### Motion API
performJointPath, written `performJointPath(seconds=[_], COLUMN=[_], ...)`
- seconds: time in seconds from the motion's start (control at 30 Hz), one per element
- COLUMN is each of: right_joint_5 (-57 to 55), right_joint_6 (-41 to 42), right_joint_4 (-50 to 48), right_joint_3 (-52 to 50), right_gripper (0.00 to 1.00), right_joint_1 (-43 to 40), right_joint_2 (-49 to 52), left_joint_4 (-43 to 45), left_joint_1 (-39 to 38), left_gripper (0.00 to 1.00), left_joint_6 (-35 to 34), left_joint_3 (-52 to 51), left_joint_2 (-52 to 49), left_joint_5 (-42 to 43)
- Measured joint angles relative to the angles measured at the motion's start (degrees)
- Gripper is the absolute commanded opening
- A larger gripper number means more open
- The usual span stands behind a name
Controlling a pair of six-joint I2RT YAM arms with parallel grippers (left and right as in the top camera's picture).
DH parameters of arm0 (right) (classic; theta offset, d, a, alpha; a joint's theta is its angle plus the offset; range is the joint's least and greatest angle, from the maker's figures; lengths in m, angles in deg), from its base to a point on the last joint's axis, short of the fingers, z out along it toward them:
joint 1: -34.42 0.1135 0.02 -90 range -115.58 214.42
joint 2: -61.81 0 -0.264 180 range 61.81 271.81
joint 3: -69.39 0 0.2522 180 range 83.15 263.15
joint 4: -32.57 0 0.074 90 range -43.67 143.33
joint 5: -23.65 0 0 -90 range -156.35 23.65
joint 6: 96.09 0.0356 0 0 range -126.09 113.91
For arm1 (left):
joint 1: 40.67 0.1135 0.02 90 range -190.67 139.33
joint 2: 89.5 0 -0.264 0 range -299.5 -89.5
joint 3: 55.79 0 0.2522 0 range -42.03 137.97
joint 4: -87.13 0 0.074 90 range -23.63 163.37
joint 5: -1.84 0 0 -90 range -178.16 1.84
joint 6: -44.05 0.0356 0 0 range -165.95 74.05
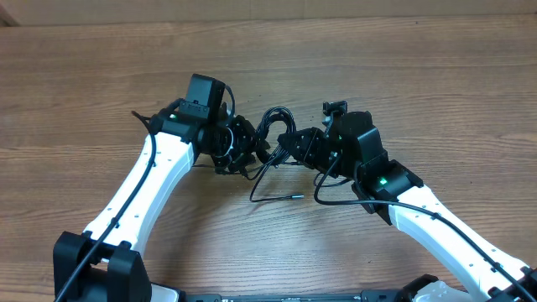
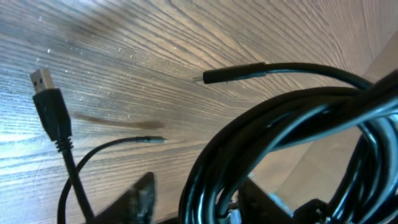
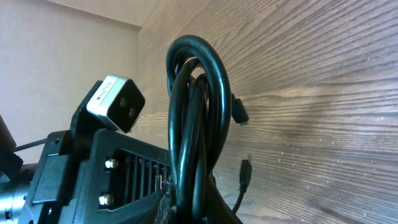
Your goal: Untangle cables
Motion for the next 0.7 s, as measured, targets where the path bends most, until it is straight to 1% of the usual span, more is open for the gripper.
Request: performJointPath(seconds=[0.07, 0.1, 0.3, 0.43, 0.5, 0.57, 0.67, 0.7], right_joint_5=[0.1, 0.1, 0.5, 0.6, 0.6, 0.9, 1.1, 1.2], right_joint_6=[0.8, 0.9, 1.8, 1.9, 1.9, 1.3, -2.5, -3.7], right_joint_4=[0.0, 0.0, 2.1, 5.4, 6.7, 8.7, 12.0, 13.1], right_joint_3=[0.0, 0.0, 0.0, 0.1, 0.1, 0.3, 0.4, 0.4], right_gripper=[0.04, 0.04, 0.04, 0.04, 0.08, 0.13, 0.24, 0.30], right_joint_1=[0.0, 0.0, 0.0, 0.0, 0.1, 0.1, 0.0, 0.0], right_joint_2=[0.0, 0.0, 0.0, 0.0, 0.0, 0.0, 0.0, 0.0], left_joint_4=[0.9, 1.0, 1.1, 1.2, 1.5, 1.9, 2.1, 2.1], left_joint_1=[-0.3, -0.3, -0.7, -0.7, -0.6, -0.3, 1.4, 2.2], left_gripper=[0.08, 0.04, 0.04, 0.04, 0.04, 0.04, 0.04, 0.04], left_joint_6=[0.0, -0.2, 1.6, 5.2, 8.5, 13.4, 20.3, 22.9], left_joint_3=[0.0, 0.0, 0.0, -0.2, -0.3, -0.3, -0.3, -0.3], left_joint_2=[0.0, 0.0, 0.0, 0.0, 0.0, 0.0, 0.0, 0.0], left_joint_5=[-0.5, -0.6, -3.0, -3.5, -3.5, -4.0, -5.9, -6.7])
